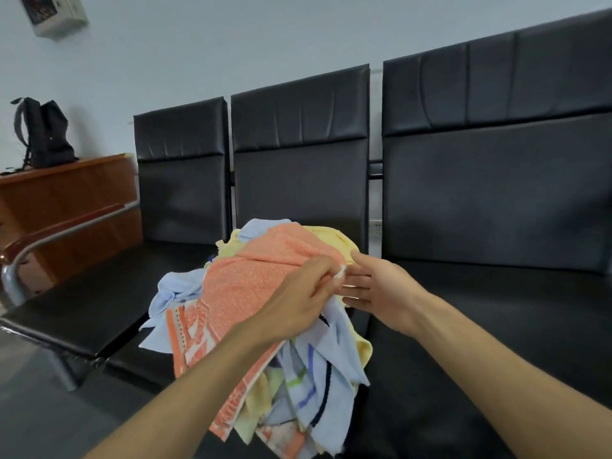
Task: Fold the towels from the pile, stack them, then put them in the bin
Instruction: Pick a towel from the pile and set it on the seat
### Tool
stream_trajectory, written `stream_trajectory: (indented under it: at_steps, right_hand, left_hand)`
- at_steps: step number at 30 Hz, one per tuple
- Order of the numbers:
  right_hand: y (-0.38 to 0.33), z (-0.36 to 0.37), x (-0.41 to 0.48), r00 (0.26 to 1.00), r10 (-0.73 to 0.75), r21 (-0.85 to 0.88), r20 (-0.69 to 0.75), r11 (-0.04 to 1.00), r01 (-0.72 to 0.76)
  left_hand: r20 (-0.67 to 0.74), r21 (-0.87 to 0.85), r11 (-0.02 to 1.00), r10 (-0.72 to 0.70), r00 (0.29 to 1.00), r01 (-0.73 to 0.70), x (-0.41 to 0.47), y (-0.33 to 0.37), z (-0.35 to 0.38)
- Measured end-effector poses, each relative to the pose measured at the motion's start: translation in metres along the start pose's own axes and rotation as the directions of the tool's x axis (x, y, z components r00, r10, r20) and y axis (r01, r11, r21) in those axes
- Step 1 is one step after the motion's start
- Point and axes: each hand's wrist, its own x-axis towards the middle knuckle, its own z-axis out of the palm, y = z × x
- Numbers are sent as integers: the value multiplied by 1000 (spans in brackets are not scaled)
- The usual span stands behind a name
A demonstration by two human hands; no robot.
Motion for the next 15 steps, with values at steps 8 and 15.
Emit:
stream_trajectory:
  at_steps: [8, 15]
  right_hand:
    - [-13, -50, -33, 967, -186, 18, -177, 981, 192]
    - [-17, -117, -58, 889, -262, 110, -375, 940, 324]
  left_hand:
    - [48, -130, 984, 129, 990, -122, 14, 50, 44]
    - [-120, -192, 980, 25, 992, -48, 39, 61, 69]
